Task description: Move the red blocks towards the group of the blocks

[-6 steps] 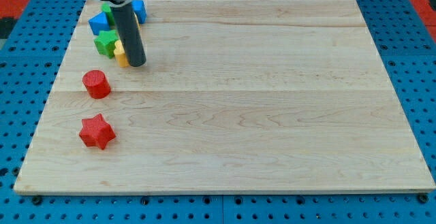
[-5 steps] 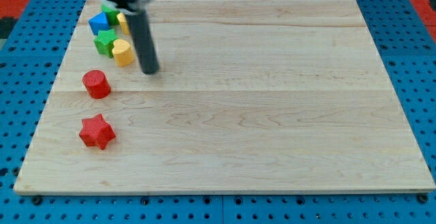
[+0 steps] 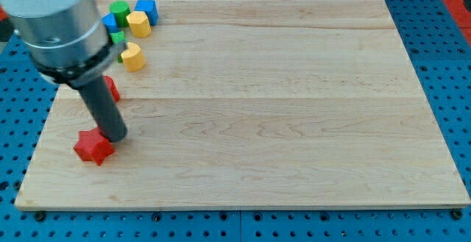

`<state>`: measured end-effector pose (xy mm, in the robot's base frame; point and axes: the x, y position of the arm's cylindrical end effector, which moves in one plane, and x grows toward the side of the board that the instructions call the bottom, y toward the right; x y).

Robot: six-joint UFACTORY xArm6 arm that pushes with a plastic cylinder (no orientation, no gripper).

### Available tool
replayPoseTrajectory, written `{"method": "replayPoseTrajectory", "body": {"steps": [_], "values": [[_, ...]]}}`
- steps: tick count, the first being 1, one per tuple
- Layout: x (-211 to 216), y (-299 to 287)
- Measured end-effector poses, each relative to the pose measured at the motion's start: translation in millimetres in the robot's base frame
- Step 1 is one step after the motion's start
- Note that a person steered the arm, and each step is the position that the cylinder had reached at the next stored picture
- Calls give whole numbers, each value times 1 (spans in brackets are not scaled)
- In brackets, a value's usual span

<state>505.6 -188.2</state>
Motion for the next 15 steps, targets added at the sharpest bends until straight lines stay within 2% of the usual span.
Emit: {"method": "replayPoseTrajectory", "body": {"steps": [1,2,3,4,5,6,7,8,10,12,13,14,15], "values": [[-42,-33],[-66,-33],[-65,3],[-131,-22],[-154,-27],[-89,-26],[-77,5],[-126,6],[-151,-2],[18,17],[66,18],[79,-18],[42,-61]]}}
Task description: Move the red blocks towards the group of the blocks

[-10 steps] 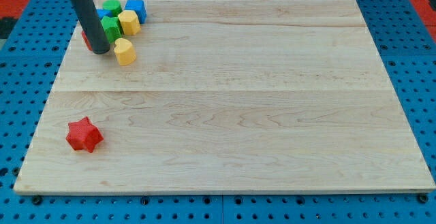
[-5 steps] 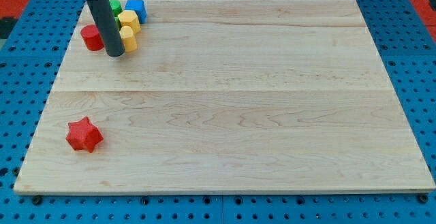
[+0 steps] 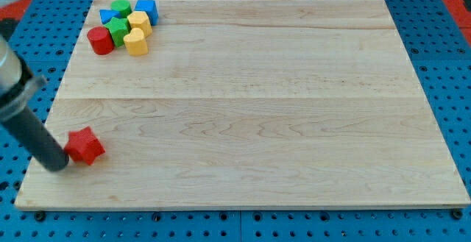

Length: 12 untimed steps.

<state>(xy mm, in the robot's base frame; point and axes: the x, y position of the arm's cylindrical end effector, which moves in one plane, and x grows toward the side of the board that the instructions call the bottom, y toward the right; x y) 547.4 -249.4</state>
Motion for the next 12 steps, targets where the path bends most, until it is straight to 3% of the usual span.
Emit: {"method": "replayPoseTrajectory", "body": {"steps": [1,2,4,6,7,9,11,12], "values": [[-18,4],[13,6],[-68,23],[-24,17],[-19,48],[-106,50],[-68,61],[-108,100]]}}
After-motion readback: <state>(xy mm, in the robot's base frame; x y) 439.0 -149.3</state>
